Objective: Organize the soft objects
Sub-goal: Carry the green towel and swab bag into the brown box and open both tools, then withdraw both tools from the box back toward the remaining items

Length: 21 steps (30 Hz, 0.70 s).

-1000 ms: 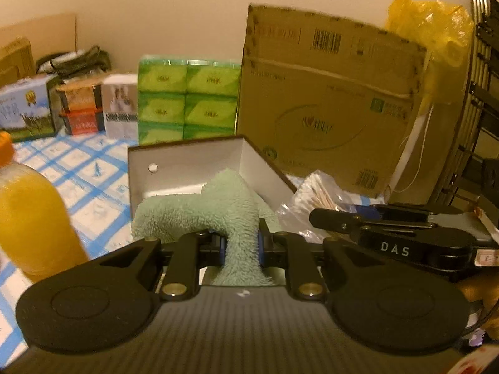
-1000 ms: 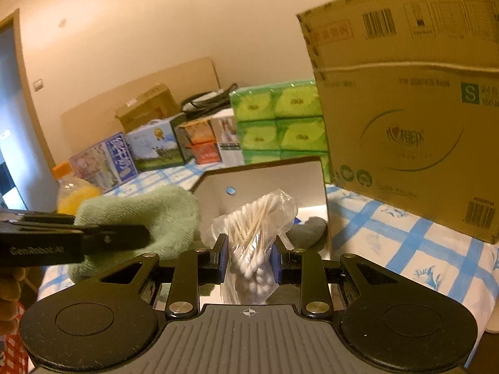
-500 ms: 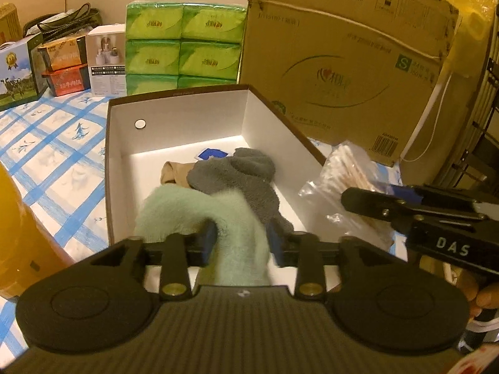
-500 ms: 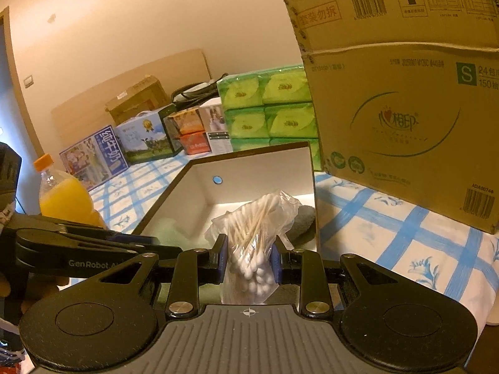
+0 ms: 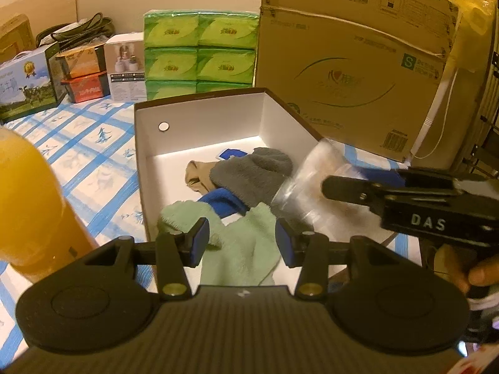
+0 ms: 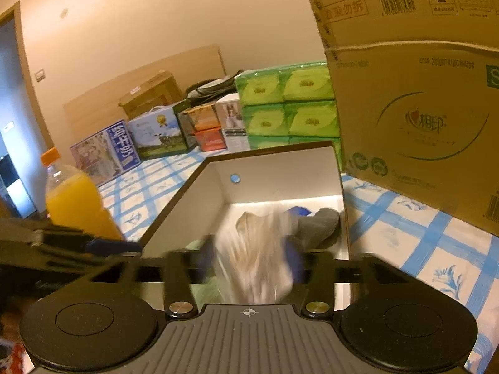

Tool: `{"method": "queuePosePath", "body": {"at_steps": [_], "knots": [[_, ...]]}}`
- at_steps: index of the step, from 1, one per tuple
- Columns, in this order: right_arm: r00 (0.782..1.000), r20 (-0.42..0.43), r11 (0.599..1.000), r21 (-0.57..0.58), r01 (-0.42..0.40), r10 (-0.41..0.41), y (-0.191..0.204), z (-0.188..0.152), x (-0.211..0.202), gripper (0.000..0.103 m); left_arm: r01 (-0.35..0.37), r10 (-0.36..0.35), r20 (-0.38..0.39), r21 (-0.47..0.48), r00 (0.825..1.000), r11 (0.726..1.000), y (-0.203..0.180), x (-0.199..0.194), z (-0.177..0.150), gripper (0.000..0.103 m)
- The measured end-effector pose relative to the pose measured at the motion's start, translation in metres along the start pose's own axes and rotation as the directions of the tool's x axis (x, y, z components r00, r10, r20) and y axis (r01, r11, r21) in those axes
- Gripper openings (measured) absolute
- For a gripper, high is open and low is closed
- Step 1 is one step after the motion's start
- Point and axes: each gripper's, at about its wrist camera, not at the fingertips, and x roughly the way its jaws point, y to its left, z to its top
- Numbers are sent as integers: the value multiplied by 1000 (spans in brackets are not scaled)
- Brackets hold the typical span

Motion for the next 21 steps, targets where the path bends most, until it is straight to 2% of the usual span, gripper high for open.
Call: {"method": "queuePosePath", "body": {"at_steps": [1,6,9,21], "knots": [[1000,14,1000,4,10,-10,0,0,1,65,0,0,0,-4,1000,1000,2,-1,-1,43],[1000,3,1000,17,22,-22,-2,2,-2,65,-2,2,-5,-20,1000,1000,8,-5,-6,44],[999,-10,999,19,32,-31,-2,-1,-9,65,3,-3,3,-27,1000,1000,10,-10,-8,48],[998,-9,994,92,65,-64,16,-22,-54,67,34,-28,54,-108,998,994,13,-55,-34,52]]}}
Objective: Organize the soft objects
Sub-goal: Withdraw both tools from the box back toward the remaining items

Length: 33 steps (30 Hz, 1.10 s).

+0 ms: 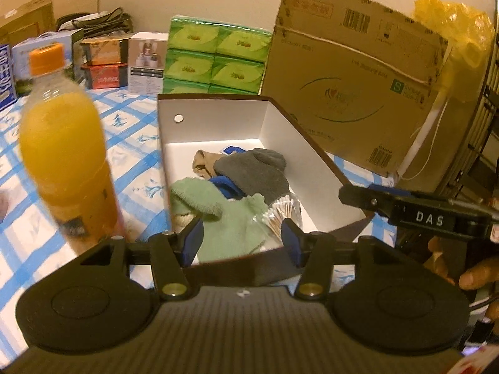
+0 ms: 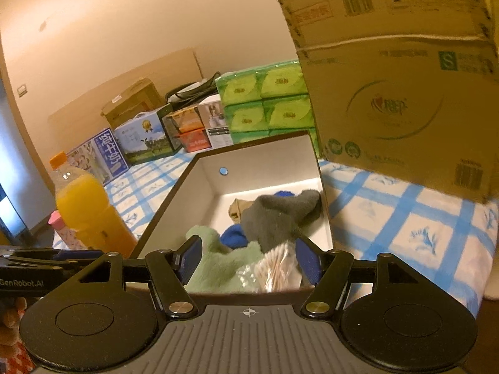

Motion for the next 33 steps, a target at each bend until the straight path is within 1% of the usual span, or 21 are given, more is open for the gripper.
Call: {"method": "queuePosePath", "body": {"at_steps": [3,8,10,13,17,21,25,29,33], "knots": [[1000,1,999,39,-5,5,5,-8,-12,67,-10,10,3,-26,1000,1000,2,-15,-7,53],[1000,14,997,70,7,-8,20,-21,-32,68,-69,70,38,-34,997,997,3,-43,-23,53],[1000,21,996,84,12,-13,25,-26,-39,68,-82,84,46,-41,995,996,4,-54,-30,53],[1000,29,994,111,-3,0,32,-32,-48,68,-96,99,58,-57,993,994,8,-71,-43,53],[999,41,990,140,-8,3,42,-40,-60,68,-110,118,77,-99,990,989,16,-93,-58,54],[999,46,986,168,-19,11,50,-52,-68,68,-132,148,98,-161,984,978,26,-112,-71,54],[999,-3,984,173,-42,43,57,-65,-66,68,-152,174,104,-197,979,969,32,-123,-85,55],[998,-34,982,184,-45,52,62,-75,-63,68,-177,196,81,-198,977,964,38,-130,-101,55],[996,-69,983,179,-39,52,69,-84,-57,68,-182,197,53,-216,979,959,45,-132,-116,55]]}}
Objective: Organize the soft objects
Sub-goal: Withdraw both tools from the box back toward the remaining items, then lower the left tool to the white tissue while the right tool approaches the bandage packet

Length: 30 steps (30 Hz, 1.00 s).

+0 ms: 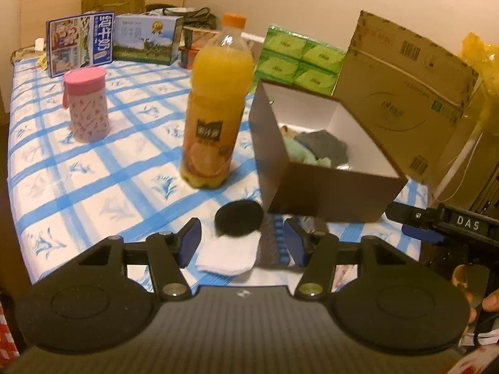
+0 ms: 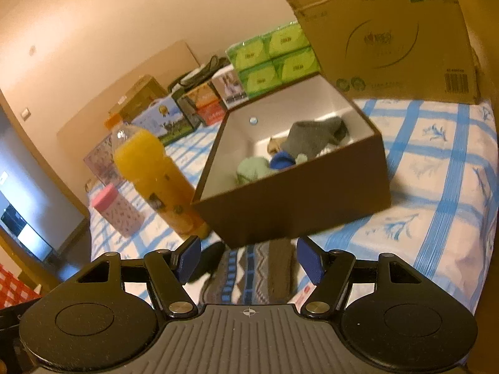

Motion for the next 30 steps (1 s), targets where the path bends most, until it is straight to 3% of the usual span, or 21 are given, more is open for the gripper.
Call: {"method": "queuePosePath", "body": {"at_steps": [5,17,30], "knots": [[999,-40,999,-30,27,-28,6,-9,7,68,-33,33,-18,6,999,999,6,1,-10,55],[984,-153,990,-116,75,-92,8,-31,28,68,-30,31,-34,25,999,999,4,7,-16,55],[966,-210,987,-94,133,-150,-8,-47,51,68,-35,39,-89,52,995,998,2,27,-28,55]]}}
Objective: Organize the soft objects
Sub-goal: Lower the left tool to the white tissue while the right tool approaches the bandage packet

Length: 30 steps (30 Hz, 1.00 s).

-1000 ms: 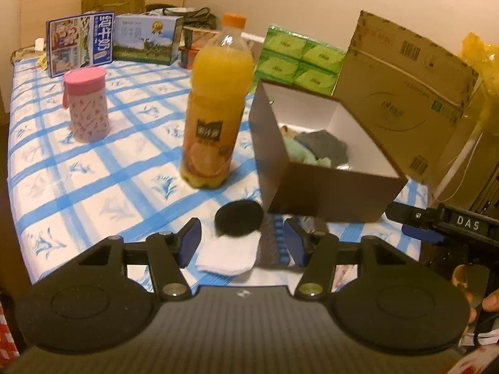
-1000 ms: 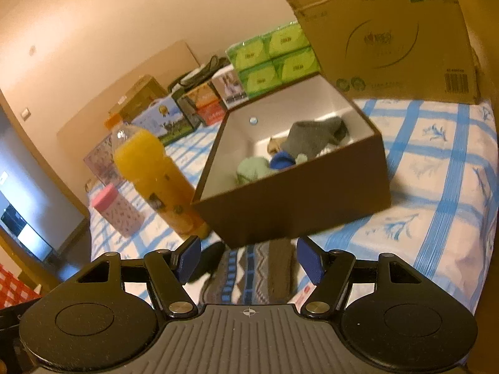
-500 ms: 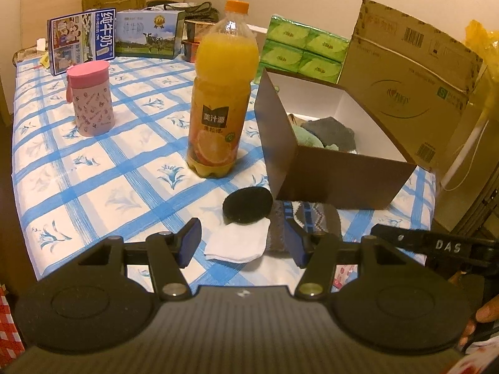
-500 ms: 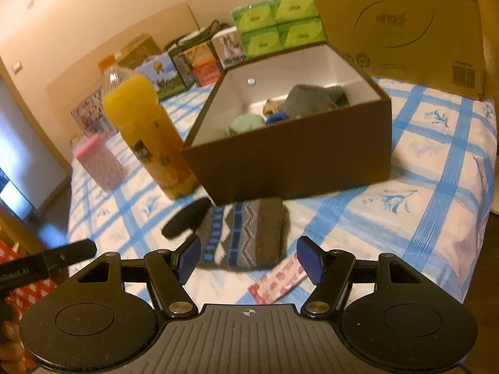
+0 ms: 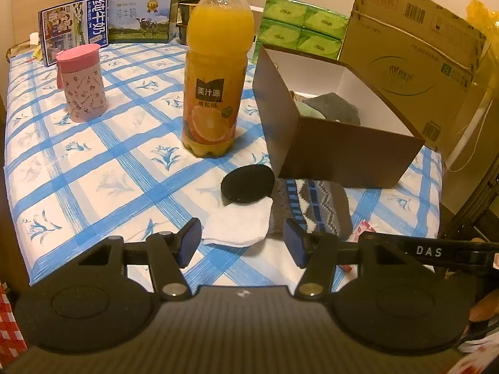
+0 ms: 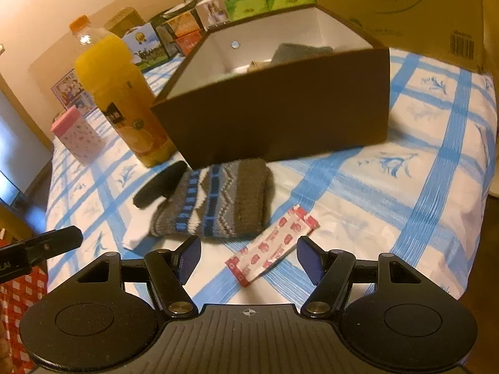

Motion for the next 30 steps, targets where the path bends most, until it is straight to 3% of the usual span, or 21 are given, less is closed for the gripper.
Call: {"method": "queuePosePath", "body": {"at_steps": [9,17,20,30], "knots": [[997,6,997,8,72,-72,-4,-3,22,68,-16,16,-26,10,1000,1000,2,17,-7,55],[981,18,978,-87,192,-191,11,-7,50,68,-27,28,-42,12,999,1000,5,30,-11,55],[974,49,958,-176,229,-223,19,-17,53,68,-24,25,-50,15,998,1000,5,35,-12,55],[983,-1,952,-248,179,-185,3,-18,38,59,-16,17,-64,14,998,1000,6,42,-16,55]]}}
